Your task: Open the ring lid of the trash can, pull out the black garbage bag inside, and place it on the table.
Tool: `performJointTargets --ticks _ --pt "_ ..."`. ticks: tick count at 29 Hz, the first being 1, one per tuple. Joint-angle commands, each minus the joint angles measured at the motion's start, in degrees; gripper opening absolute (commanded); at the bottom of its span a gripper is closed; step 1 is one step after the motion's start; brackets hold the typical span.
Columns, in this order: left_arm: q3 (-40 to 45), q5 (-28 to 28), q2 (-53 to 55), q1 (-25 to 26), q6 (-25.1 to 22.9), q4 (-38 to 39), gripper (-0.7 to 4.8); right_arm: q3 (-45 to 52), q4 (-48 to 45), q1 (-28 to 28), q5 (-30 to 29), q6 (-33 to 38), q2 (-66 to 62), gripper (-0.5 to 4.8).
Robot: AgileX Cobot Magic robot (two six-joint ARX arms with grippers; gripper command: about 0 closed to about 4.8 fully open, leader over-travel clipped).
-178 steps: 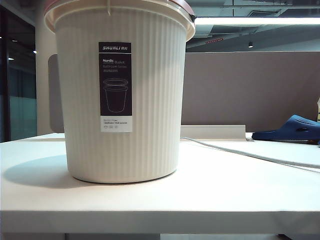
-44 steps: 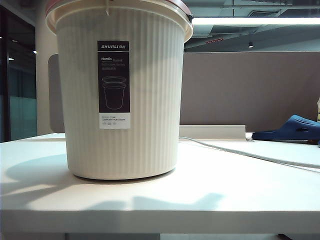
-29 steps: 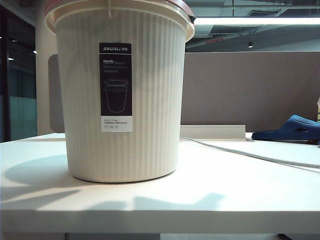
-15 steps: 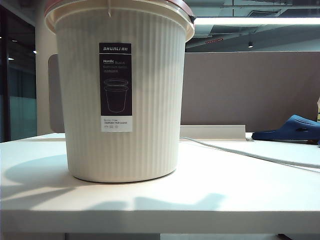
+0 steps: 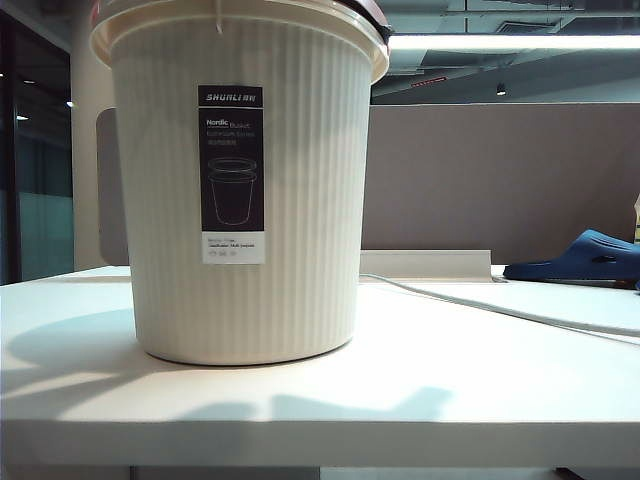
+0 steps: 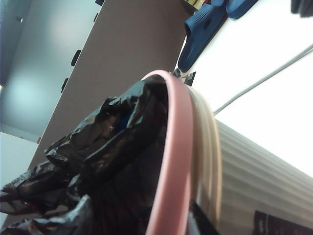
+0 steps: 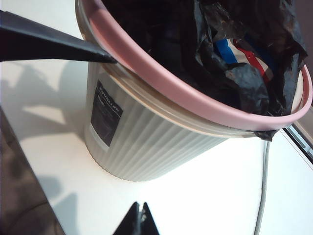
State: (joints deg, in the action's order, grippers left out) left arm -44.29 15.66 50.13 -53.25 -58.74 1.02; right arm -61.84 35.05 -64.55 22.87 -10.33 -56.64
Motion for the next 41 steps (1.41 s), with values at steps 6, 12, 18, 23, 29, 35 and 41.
performJointTargets --ticks 6,12,18,23,29,35,41 --pt "-0.77 1.29 -0.11 -0.04 -2.36 -4.94 2.51 -0.33 -0.59 -0.11 -3.67 -0.55 0.13 -0.05" --pt "-2.27 1.27 -0.09 0.02 -2.32 -5.4 2.51 -0.33 -1.88 -0.11 -6.78 -5.55 0.09 -0.05" --pt "-3.61 1.29 -0.07 0.07 -2.29 -7.02 2.5 -0.33 -6.34 -0.09 -10.49 -10.97 -0.28 -0.05" --pt "-4.11 1.53 -0.04 0.09 -2.32 -7.96 2.47 -0.33 -9.31 -0.11 -13.81 -21.09 -1.75 -0.05" --pt "-5.01 3.89 -0.07 0.09 -2.27 -8.0 2.47 -0.33 -13.53 0.02 -10.54 -33.44 -5.25 -0.05" --pt "-5.01 4.28 -0.07 0.09 -2.1 -7.98 2.47 -0.33 -23.02 0.76 -4.37 -38.69 -9.42 -0.05" --pt "-5.01 5.4 -0.07 0.11 -2.05 -7.98 2.47 -0.33 -29.42 3.91 -4.48 -41.16 -12.35 -0.05"
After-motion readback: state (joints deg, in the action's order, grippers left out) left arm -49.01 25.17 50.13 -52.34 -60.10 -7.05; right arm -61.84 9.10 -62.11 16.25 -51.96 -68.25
